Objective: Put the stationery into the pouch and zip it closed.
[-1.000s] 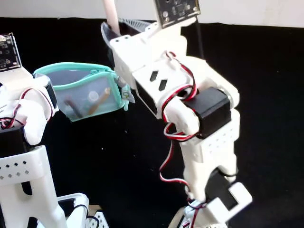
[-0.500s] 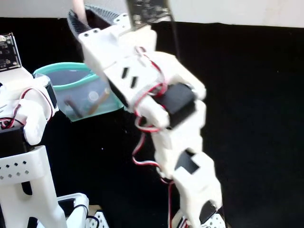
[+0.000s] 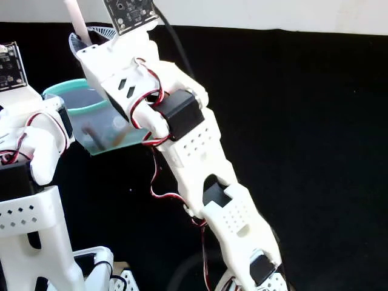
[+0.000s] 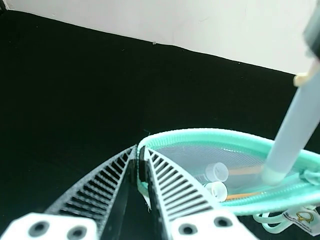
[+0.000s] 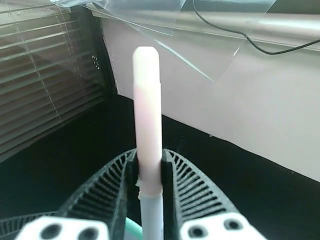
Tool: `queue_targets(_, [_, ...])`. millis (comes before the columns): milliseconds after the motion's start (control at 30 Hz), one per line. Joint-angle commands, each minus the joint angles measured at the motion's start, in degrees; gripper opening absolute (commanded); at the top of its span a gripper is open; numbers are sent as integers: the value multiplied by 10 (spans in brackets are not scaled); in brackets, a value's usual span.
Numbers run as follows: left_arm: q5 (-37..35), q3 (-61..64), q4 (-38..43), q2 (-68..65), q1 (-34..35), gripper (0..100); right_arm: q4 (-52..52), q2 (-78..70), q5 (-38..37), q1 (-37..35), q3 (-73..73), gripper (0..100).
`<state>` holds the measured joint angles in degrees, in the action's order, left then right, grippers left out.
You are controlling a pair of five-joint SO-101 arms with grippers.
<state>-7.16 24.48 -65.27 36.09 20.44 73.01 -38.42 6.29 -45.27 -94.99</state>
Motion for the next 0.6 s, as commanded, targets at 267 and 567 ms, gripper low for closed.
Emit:
queue_targets(267, [3,11,-10,-45,-4,7,48,-16,5,-32,-65,7])
queue_targets(567, [3,10,-10,-45,-4,7,133,-16,4,-29,-65,7])
